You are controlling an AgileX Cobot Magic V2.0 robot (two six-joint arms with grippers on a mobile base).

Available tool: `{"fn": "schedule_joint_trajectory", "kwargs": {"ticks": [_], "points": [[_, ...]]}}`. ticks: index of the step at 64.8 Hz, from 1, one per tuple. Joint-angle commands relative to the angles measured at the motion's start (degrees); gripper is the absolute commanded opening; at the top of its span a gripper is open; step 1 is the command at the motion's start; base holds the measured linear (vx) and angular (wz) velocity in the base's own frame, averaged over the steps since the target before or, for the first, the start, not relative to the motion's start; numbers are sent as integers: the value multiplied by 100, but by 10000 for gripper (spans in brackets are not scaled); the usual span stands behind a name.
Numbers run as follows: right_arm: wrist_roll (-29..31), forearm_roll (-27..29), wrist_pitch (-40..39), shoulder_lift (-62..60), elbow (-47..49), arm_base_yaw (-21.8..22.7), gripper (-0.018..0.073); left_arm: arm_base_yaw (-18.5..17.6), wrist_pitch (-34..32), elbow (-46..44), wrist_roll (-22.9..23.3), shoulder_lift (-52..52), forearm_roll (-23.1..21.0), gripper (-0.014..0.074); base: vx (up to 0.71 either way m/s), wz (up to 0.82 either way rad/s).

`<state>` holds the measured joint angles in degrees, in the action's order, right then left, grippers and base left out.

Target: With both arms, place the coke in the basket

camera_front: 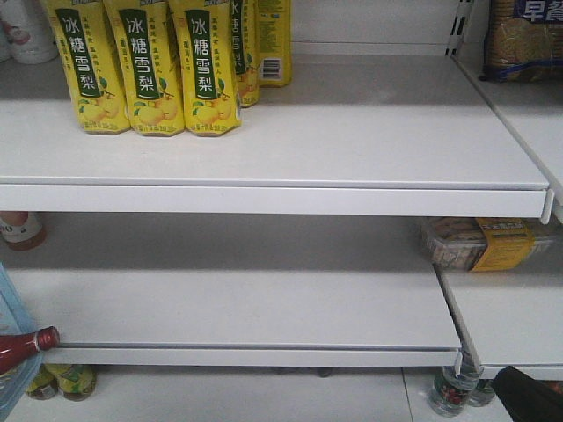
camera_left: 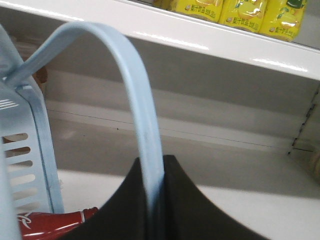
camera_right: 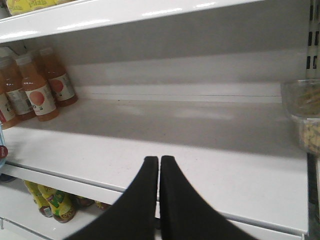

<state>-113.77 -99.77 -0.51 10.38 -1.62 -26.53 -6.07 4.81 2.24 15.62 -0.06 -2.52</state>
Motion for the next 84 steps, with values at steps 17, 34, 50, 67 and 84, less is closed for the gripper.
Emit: {"fn": "schedule_joint_trajectory", "kwargs": {"ticks": [17,34,50,67,84], "points": [[25,-233,143,50,-97,-6,-5,164,-1067,15,-174,-154,217,-5,0,0],[25,-233,136,50,-97,-6,-5,164,-1417,15,-178,-154,590,-5,0,0],[25,-233,136,50,-97,-6,-5,164,-1413,15,-178,-154,1050,-5,0,0],[25,-233,136,50,-97,-6,-5,164,-1428,15,-172,-154,1123,-5,0,0],[25,-233,136,50,-97,-6,-5,164,-1428,15,-172,-154,1123,-5,0,0]]}}
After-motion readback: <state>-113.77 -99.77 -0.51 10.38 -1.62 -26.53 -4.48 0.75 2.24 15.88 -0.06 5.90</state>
